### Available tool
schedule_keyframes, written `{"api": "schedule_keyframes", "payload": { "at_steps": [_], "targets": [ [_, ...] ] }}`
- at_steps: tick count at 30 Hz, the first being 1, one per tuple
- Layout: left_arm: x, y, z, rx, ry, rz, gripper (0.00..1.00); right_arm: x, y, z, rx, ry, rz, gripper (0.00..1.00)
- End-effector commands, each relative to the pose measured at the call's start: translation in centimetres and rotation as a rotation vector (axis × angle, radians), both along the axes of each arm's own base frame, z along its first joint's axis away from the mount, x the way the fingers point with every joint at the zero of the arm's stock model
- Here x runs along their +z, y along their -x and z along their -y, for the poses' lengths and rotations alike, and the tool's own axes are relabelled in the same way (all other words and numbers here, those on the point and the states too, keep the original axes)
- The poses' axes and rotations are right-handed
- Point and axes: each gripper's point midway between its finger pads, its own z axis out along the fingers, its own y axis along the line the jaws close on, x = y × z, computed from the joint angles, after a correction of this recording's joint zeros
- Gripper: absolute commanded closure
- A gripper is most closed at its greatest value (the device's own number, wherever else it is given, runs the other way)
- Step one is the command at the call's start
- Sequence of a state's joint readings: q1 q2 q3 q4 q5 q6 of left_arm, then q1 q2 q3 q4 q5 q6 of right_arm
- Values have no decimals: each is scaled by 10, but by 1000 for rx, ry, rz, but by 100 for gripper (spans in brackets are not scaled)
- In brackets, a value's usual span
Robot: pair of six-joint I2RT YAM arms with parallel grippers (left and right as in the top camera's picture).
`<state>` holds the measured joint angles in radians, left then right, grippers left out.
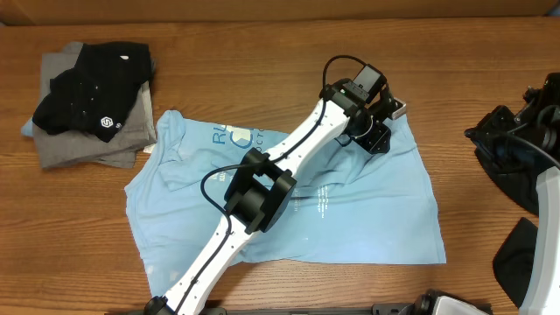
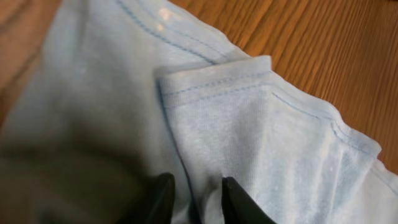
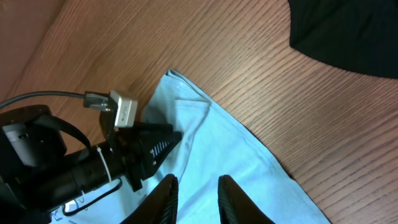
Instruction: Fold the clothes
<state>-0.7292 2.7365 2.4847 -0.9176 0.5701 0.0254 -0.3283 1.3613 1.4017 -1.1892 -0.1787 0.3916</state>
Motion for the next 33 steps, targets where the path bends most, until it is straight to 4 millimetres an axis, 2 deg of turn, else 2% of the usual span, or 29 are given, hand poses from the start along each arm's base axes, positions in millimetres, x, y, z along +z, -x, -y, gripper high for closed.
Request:
{"api": "schedule_keyframes", "payload": {
  "at_steps": [1, 6, 14, 19, 28, 33],
  "targets": [
    [-20, 15, 5, -30, -12, -46, 81, 11, -2, 3, -2, 20, 32, 75],
    [-8, 23, 11, -58, 49, -89, 96, 10, -1, 3, -2, 19, 28, 75],
    [22, 20, 20, -69, 87, -60, 96, 10, -1, 3, -2, 19, 28, 75],
    [36, 31, 30, -95, 98, -47, 96, 10, -1, 3, -2, 19, 28, 75],
    [22, 86, 37, -216, -6, -70, 96, 10, -1, 3, -2, 19, 28, 75],
    [15, 105, 39, -244, -67, -63, 96, 10, -1, 3, -2, 19, 29, 75]
  ]
}}
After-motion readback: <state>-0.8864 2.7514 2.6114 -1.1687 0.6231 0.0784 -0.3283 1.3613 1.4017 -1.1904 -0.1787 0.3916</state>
